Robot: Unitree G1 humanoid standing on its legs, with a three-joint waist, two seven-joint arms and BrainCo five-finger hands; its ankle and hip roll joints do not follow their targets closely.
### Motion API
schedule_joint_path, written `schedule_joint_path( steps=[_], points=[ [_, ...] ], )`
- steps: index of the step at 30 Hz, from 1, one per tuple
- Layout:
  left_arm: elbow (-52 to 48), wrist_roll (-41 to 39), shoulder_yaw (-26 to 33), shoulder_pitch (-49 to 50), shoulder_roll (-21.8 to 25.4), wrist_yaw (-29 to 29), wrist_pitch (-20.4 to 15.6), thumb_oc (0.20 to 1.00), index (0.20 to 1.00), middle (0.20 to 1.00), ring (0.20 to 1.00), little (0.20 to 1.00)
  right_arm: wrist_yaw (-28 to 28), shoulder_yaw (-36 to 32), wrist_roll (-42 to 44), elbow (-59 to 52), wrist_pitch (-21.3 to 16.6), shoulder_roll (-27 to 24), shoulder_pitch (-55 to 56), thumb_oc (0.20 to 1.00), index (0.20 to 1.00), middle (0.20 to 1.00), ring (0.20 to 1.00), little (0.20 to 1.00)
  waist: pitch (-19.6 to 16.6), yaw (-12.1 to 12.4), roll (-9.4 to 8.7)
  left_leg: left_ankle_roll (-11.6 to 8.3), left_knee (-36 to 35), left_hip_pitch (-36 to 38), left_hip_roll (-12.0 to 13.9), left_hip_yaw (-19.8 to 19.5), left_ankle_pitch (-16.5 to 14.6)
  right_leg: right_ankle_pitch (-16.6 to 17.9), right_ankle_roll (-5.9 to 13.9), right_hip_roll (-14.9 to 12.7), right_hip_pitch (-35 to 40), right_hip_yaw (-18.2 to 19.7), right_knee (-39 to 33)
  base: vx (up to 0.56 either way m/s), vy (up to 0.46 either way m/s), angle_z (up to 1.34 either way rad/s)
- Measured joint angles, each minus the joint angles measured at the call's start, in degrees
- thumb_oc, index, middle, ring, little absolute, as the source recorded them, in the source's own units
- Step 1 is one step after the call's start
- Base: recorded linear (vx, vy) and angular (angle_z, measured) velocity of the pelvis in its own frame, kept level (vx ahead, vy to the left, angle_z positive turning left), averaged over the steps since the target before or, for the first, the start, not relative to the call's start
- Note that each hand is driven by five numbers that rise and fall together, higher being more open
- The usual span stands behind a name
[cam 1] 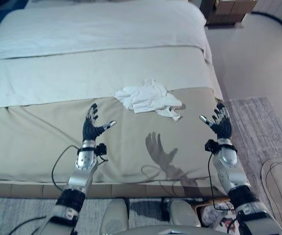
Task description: Pick up clothes into the bucket
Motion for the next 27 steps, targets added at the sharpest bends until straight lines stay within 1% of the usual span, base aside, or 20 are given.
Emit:
schedule_joint_path(
  steps=[1,2,3,4,5,8,11,12,15,17,18,20,22,23,25,27],
  points=[
    [0.14,1.23,-0.11,-1.05,0.05,0.94,0.18,1.0,1.0,1.0,1.0,1.0,-0.07,0.54,-0.17,-1.16,0.01,-0.55,-0.16,1.0,1.0,1.0,1.0,1.0,0.18,-0.28,1.1,1.19,-1.9,0.77,0.34,1.75,1.0,0.05,0.43,0.39,-1.46,0.74,0.58,-0.06,0.16,-0.52],
    [0.29,2.14,-0.43,-2.06,0.08,1.81,0.23,1.0,1.0,1.0,1.0,1.0,-0.14,0.75,-0.47,-1.66,0.0,-1.13,-0.37,1.0,1.0,1.0,1.0,1.0,0.39,-0.48,2.05,1.34,-3.16,0.67,0.58,2.57,1.25,0.3,0.8,0.8,-2.86,1.25,1.12,-0.1,0.196,-0.44],
    [1.14,3.37,-1.51,-5.69,1.26,2.86,0.36,1.0,1.0,1.0,1.0,1.0,-0.4,0.69,-0.47,-2.56,-0.01,-1.54,-1.41,1.0,1.0,1.0,1.0,1.0,1.18,-0.87,2.33,0.5,-4.86,-0.71,0.31,4.41,0.71,0.5,1.11,0.29,-6.72,2.28,2.98,-0.04,0.09,-0.33],
    [1.36,4.36,-1.82,-7.96,2.06,3.38,0.7,1.0,1.0,1.0,1.0,1.0,-0.53,0.73,-0.44,-2.6,0.0,-1.38,-2.01,1.0,1.0,1.0,1.0,1.0,2.05,-1.43,1.55,0.91,-4.97,-1.96,-0.69,5.09,1.02,0.96,1.75,-0.55,-8.56,3.02,3.37,-0.04,0.128,-0.32],
    [1.6,4.66,-2.47,-11.05,3.18,4.21,0.9,1.0,1.0,1.0,1.0,1.0,-0.57,1.11,-0.43,-2.54,0.18,-1.07,-2.67,1.0,1.0,1.0,1.0,1.0,3.23,-1.39,0.83,1.17,-4.88,-3.72,-1.94,6.44,1.49,2.12,2.69,-1.81,-10.78,4.29,3.21,-0.01,0.084,-0.2],
    [2.23,8.21,-2.63,-12.7,3.43,6.12,1.71,1.0,1.0,1.0,1.0,1.0,-1.22,2.63,-0.43,-2.19,0.55,-0.25,-2.66,1.0,1.0,1.0,1.0,1.0,4.2,-1.65,0.68,1.22,-4.82,-4.19,-3.79,7.68,1.5,2.9,3.53,-3.56,-11.41,5.8,2.24,-0.01,0.105,-0.14],
    [2.41,11.36,-2.54,-14.24,4.7,8.27,1.88,1.0,1.0,1.0,1.0,1.0,-1.81,3.66,-0.44,-2.18,0.54,0.16,-4.16,1.0,1.0,1.0,1.0,1.0,4.85,-1.25,0.57,1.29,-5.33,-6.03,-4.08,7.77,1.46,4.12,4.59,-3.76,-12.47,5.8,0.05,0.01,0.059,-0.02],
    [2.44,11.41,-2.52,-14.24,4.79,8.51,2.0,1.0,1.0,1.0,1.0,1.0,-1.89,3.69,-0.44,-2.17,0.54,0.33,-4.52,1.0,1.0,1.0,1.0,1.0,5.09,-1.28,0.55,1.31,-5.43,-6.3,-4.08,7.79,1.48,4.39,4.57,-3.68,-12.63,5.8,-0.36,0.02,0.038,-0.05],
    [2.48,15.82,-2.6,-14.61,5.01,9.93,2.7,1.0,1.0,1.0,1.0,1.0,-2.0,3.68,-0.41,-2.17,0.17,0.72,-4.67,1.0,1.0,1.0,1.0,1.0,5.73,-1.56,0.23,1.4,-5.76,-7.38,-3.86,7.9,1.54,5.13,4.63,-3.32,-13.28,5.76,-1.81,-0.04,0.028,-0.05],
    [4.02,20.06,-5.11,-17.38,7.42,11.37,3.74,1.0,1.0,1.0,1.0,1.0,-2.02,3.76,-0.4,-1.97,-0.4,0.73,-4.52,1.0,1.0,1.0,1.0,1.0,7.0,-1.94,-0.21,1.41,-5.73,-8.4,-3.58,7.92,1.55,5.28,4.62,-3.07,-14.39,5.78,-1.81,-0.03,0.008,-0.03],
    [4.44,21.32,-5.97,-18.37,8.14,12.03,4.2,1.0,1.0,1.0,1.0,1.0,-2.06,3.75,-0.4,-1.97,-0.47,0.69,-5.15,1.0,1.0,1.0,1.0,1.0,7.01,-1.97,-0.22,1.58,-5.73,-9.09,-3.53,7.89,1.67,5.32,4.61,-3.02,-15.04,5.75,-1.8,0.0,0.0,0.0],
    [6.61,24.65,-7.48,-21.67,9.82,13.24,5.66,1.0,1.0,1.0,1.0,1.0,-2.17,3.8,-0.37,-0.85,-0.54,0.71,-5.0,1.0,1.0,1.0,1.0,1.0,7.17,-2.76,-0.29,1.91,-5.83,-10.76,-3.44,7.88,1.94,5.54,4.62,-2.92,-16.78,5.6,-1.81,0.0,0.0,0.0],
    [8.17,27.16,-8.73,-24.85,11.82,14.57,6.93,1.0,1.0,1.0,1.0,1.0,-2.16,3.8,-0.28,-0.72,-0.62,0.44,-5.48,1.0,1.0,1.0,1.0,1.0,8.61,-3.13,-0.32,2.06,-5.87,-11.02,-3.41,7.69,2.11,5.55,4.62,-2.92,-16.85,5.32,-1.8,0.0,-0.026,0.03],
    [8.58,28.44,-8.89,-26.11,12.57,15.6,7.57,1.0,1.0,1.0,1.0,1.0,-2.08,3.76,-0.16,-0.79,-0.98,0.25,-4.19,1.0,1.0,1.0,1.0,1.0,9.21,-4.19,-0.38,2.03,-5.82,-11.1,-3.4,7.72,2.13,5.55,4.63,-2.9,-16.95,5.38,-1.78,0.0,-0.048,0.05],
    [11.53,30.98,-9.87,-28.83,13.85,16.52,8.61,1.0,1.0,1.0,1.0,1.0,-1.78,3.75,-0.16,-0.89,-1.54,-0.12,-2.64,1.0,1.0,1.0,1.0,1.0,9.41,-5.1,-0.3,1.95,-5.76,-11.66,-3.42,7.44,2.2,5.55,4.62,-2.91,-17.32,5.23,-1.75,0.01,-0.069,0.03],
    [14.68,31.46,-11.75,-31.55,14.97,17.34,9.67,1.0,1.0,1.0,1.0,1.0,-1.21,3.83,-0.15,-0.86,-1.69,-0.71,-0.73,1.0,1.0,1.0,1.0,1.0,9.65,-6.0,-0.32,1.87,-5.51,-11.73,-3.37,7.28,2.27,5.54,4.61,-2.75,-17.33,5.26,-1.48,-0.01,-0.109,0.03]
  ],
)
